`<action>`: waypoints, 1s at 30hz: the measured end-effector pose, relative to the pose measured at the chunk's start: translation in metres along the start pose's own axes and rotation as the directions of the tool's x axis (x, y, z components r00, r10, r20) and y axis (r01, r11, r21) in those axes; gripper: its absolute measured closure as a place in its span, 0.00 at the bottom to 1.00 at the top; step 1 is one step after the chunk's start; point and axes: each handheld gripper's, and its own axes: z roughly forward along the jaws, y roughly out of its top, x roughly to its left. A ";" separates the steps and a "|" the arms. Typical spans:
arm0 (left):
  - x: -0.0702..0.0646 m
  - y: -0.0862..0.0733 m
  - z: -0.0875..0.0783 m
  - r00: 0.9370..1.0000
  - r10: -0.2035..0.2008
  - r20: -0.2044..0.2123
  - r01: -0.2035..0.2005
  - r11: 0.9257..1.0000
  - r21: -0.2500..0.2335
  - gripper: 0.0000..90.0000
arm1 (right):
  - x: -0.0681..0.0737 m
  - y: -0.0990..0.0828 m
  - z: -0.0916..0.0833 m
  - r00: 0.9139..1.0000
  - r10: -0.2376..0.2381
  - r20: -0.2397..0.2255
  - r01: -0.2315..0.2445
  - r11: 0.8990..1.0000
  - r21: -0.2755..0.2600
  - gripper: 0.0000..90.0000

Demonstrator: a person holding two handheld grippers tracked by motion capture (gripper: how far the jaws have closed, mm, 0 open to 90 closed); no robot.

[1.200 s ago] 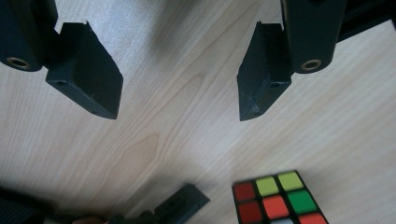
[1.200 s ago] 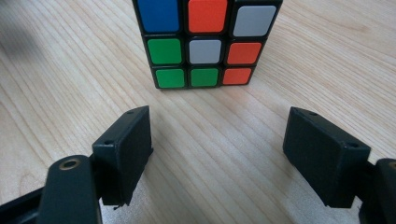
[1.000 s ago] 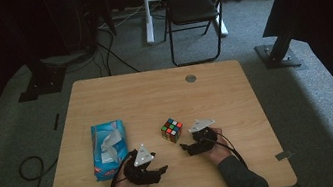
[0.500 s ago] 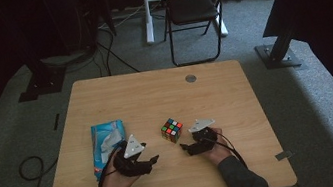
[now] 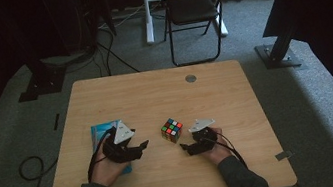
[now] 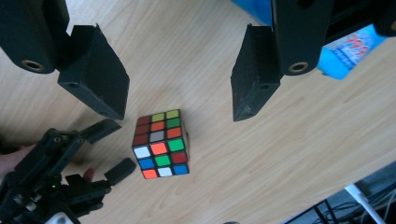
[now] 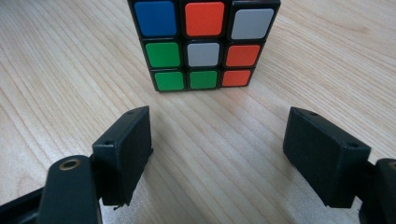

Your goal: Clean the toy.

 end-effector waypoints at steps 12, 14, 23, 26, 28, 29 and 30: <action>0.015 0.004 -0.008 0.999 -0.005 -0.051 0.005 1.000 0.012 0.40 | 0.000 0.000 0.000 1.000 0.000 -0.003 0.000 1.000 0.001 0.26; 0.017 0.003 -0.009 0.998 -0.009 -0.065 0.010 1.000 0.015 0.40 | 0.000 0.000 0.000 1.000 0.000 -0.003 0.000 1.000 0.001 0.26; 0.030 -0.003 -0.016 0.993 -0.033 -0.114 0.036 0.999 0.025 0.40 | 0.000 0.000 0.000 1.000 0.000 -0.002 0.000 1.000 0.001 0.26; 0.037 -0.008 -0.020 0.991 -0.059 -0.124 0.062 0.998 0.026 0.40 | 0.000 0.000 0.000 1.000 -0.001 -0.001 0.001 1.000 0.001 0.26; 0.040 -0.010 -0.022 0.989 -0.066 -0.132 0.071 0.997 0.029 0.40 | 0.000 0.000 0.000 1.000 0.001 -0.001 -0.001 1.000 0.001 0.26; 0.041 -0.011 -0.022 0.988 -0.071 -0.139 0.075 0.997 0.028 0.40 | 0.000 0.000 0.000 1.000 0.001 -0.001 -0.001 1.000 0.001 0.26; 0.042 -0.012 -0.023 0.987 -0.073 -0.145 0.078 0.997 0.029 0.39 | 0.000 0.000 0.000 1.000 0.001 -0.001 -0.001 1.000 0.001 0.26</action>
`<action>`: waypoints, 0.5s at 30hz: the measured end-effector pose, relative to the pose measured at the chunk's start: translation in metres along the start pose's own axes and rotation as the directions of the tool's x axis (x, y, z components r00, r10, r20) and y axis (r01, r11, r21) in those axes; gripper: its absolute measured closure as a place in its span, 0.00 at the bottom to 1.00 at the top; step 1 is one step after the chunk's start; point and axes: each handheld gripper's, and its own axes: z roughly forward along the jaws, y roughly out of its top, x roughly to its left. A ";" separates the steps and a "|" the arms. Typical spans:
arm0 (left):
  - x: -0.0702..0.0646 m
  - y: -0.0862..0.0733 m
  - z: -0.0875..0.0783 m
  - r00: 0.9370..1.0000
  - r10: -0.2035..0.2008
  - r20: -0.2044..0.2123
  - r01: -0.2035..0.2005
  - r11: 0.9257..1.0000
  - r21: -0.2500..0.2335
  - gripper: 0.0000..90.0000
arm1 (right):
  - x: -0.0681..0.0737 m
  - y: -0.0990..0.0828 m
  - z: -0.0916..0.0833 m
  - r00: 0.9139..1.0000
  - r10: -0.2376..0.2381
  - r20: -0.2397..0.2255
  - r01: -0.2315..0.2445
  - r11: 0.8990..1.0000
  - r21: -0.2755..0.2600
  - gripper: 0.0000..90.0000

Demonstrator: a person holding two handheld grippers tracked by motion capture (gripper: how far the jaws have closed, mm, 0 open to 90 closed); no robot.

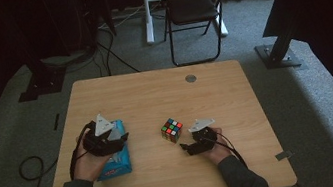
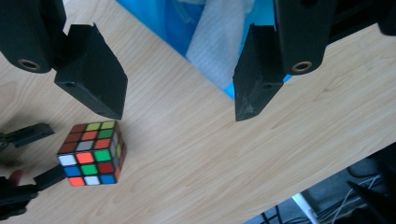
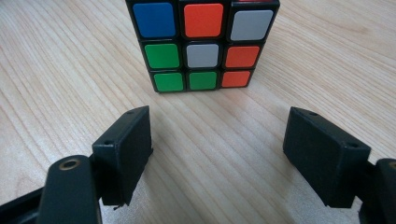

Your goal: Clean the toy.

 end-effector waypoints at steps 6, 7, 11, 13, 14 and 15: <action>0.005 -0.008 -0.002 1.000 -0.007 -0.026 0.008 1.000 0.020 0.38 | 0.000 0.000 0.000 1.000 0.000 0.000 0.000 1.000 0.000 0.26; 0.006 -0.009 -0.003 1.000 -0.010 -0.029 0.011 1.000 0.022 0.39 | 0.000 0.000 0.000 1.000 0.000 0.000 0.000 1.000 0.000 0.26; 0.007 -0.013 -0.003 0.999 -0.013 -0.038 0.015 0.999 0.039 0.40 | 0.000 0.000 0.000 1.000 -0.001 0.000 0.001 1.000 0.000 0.26; 0.006 -0.017 -0.003 0.999 -0.014 -0.041 0.016 0.999 0.045 0.42 | 0.000 0.000 0.000 1.000 0.001 0.000 -0.001 1.000 -0.001 0.26; 0.006 -0.017 -0.003 0.999 -0.014 -0.041 0.016 0.999 0.045 0.43 | 0.000 0.000 0.000 1.000 0.001 0.000 -0.001 1.000 -0.001 0.26; 0.005 -0.019 -0.004 0.999 -0.008 -0.043 0.010 0.999 0.048 0.44 | 0.000 0.000 0.000 1.000 0.000 0.000 0.000 1.000 -0.001 0.26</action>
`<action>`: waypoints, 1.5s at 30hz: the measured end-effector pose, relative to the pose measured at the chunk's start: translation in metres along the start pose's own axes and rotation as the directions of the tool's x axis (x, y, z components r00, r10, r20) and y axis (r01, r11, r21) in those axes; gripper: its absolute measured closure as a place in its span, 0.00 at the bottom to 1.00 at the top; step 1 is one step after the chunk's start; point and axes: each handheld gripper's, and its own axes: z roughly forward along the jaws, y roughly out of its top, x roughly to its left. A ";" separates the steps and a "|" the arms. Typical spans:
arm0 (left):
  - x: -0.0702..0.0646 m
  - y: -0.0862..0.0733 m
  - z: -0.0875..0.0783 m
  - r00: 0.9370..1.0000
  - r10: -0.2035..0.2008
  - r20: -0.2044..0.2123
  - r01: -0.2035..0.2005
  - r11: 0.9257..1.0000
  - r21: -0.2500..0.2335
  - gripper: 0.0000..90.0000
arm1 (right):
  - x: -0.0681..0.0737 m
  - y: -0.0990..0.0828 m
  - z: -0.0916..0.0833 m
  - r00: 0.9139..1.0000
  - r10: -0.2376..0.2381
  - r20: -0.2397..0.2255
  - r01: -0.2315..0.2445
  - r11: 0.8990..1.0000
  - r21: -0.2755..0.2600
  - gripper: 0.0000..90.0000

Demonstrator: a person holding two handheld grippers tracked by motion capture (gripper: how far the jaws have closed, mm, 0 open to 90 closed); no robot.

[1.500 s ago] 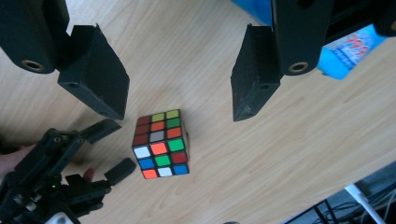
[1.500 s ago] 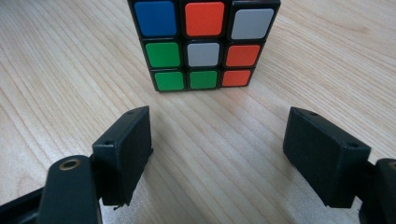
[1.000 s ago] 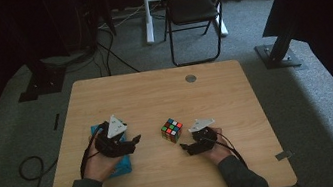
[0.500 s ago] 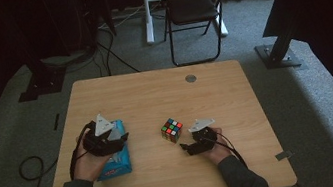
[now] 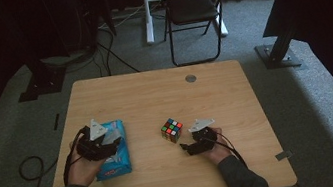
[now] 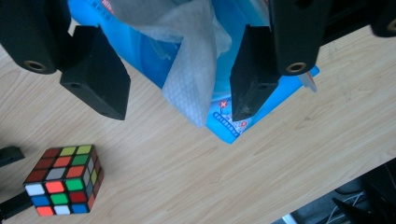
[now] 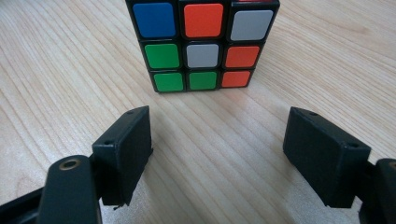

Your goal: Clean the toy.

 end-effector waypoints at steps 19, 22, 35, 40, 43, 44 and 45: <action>0.002 -0.012 -0.010 0.999 -0.025 -0.040 0.027 0.999 0.036 0.59 | 0.000 0.000 0.000 1.000 -0.001 0.000 0.001 1.000 0.001 0.26; 0.002 -0.014 -0.011 0.999 -0.022 -0.039 0.024 0.999 0.042 0.63 | 0.000 0.000 0.000 1.000 -0.001 0.000 0.001 1.000 0.001 0.26; 0.009 -0.022 -0.010 0.993 -0.120 -0.020 0.121 0.991 0.051 0.97 | 0.000 0.000 0.000 1.000 -0.001 0.000 0.001 1.000 0.001 0.26; 0.013 -0.022 -0.012 0.988 -0.154 -0.002 0.154 0.988 0.028 1.00 | 0.000 0.000 0.000 1.000 -0.001 0.000 0.001 1.000 0.001 0.26; 0.014 -0.019 -0.015 0.987 -0.162 0.005 0.162 0.987 0.005 1.00 | 0.000 0.000 0.000 1.000 -0.001 0.000 0.001 1.000 0.001 0.26; 0.014 -0.018 -0.016 0.987 -0.161 0.006 0.161 0.987 0.001 1.00 | 0.000 0.000 0.000 1.000 -0.001 0.000 0.001 1.000 0.001 0.26; 0.014 -0.017 -0.016 0.987 -0.159 0.003 0.159 0.987 -0.003 1.00 | 0.000 0.000 0.000 1.000 -0.001 0.000 0.001 1.000 0.001 0.26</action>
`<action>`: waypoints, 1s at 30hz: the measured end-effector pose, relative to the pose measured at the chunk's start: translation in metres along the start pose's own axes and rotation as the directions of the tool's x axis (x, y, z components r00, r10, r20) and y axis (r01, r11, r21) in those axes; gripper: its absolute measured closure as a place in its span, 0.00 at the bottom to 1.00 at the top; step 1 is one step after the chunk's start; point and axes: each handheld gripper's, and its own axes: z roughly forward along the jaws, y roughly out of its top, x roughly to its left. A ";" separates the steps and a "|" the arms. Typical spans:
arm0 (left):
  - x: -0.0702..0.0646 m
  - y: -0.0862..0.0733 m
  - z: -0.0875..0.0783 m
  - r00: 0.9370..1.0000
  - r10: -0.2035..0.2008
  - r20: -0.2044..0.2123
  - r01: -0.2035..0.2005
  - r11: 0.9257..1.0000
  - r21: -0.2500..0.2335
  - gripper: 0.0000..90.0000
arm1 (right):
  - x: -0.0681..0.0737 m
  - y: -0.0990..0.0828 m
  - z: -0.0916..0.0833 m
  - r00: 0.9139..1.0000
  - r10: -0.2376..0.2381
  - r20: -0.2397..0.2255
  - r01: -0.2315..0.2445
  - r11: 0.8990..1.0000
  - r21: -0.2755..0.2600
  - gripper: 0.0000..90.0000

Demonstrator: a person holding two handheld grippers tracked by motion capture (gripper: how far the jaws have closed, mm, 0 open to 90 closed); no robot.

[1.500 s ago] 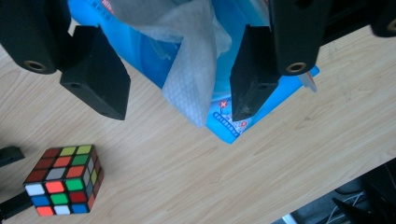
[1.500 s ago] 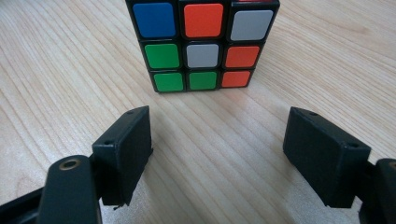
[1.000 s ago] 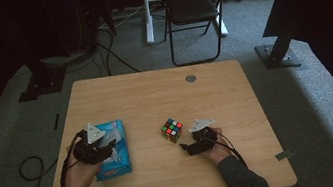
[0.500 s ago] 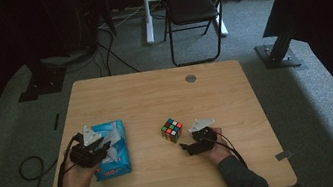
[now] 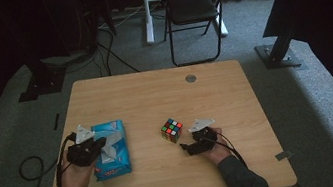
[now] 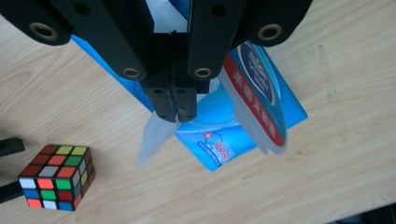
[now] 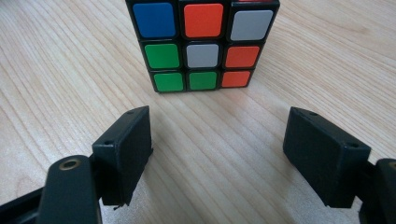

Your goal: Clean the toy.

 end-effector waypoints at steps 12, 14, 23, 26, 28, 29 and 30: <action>0.004 0.009 -0.004 1.000 -0.005 0.029 0.006 0.999 -0.049 1.00 | 0.000 0.000 0.000 1.000 0.001 0.000 -0.001 1.000 0.000 0.26; 0.004 0.010 -0.005 1.000 -0.006 0.029 0.008 0.998 -0.054 1.00 | 0.000 0.000 0.000 1.000 0.001 0.000 -0.001 1.000 0.000 0.26; 0.008 0.015 -0.010 0.998 -0.033 0.055 0.038 0.995 -0.093 1.00 | 0.000 0.000 0.000 1.000 0.001 0.000 -0.001 1.000 0.000 0.26; 0.009 0.016 -0.011 0.998 -0.035 0.053 0.040 0.994 -0.098 1.00 | 0.000 0.000 0.000 1.000 0.001 0.000 -0.001 1.000 0.000 0.26; 0.010 0.018 -0.012 0.998 -0.034 0.055 0.039 0.994 -0.105 1.00 | 0.000 0.000 0.000 1.000 0.000 0.000 0.000 1.000 0.000 0.26; 0.010 0.019 -0.013 0.998 -0.031 0.052 0.037 0.994 -0.106 1.00 | 0.000 0.000 0.000 1.000 0.000 0.000 0.000 1.000 0.000 0.26; 0.009 0.021 -0.015 0.999 -0.026 0.048 0.031 0.993 -0.114 1.00 | 0.000 0.000 0.000 1.000 0.000 0.000 0.000 1.000 0.000 0.26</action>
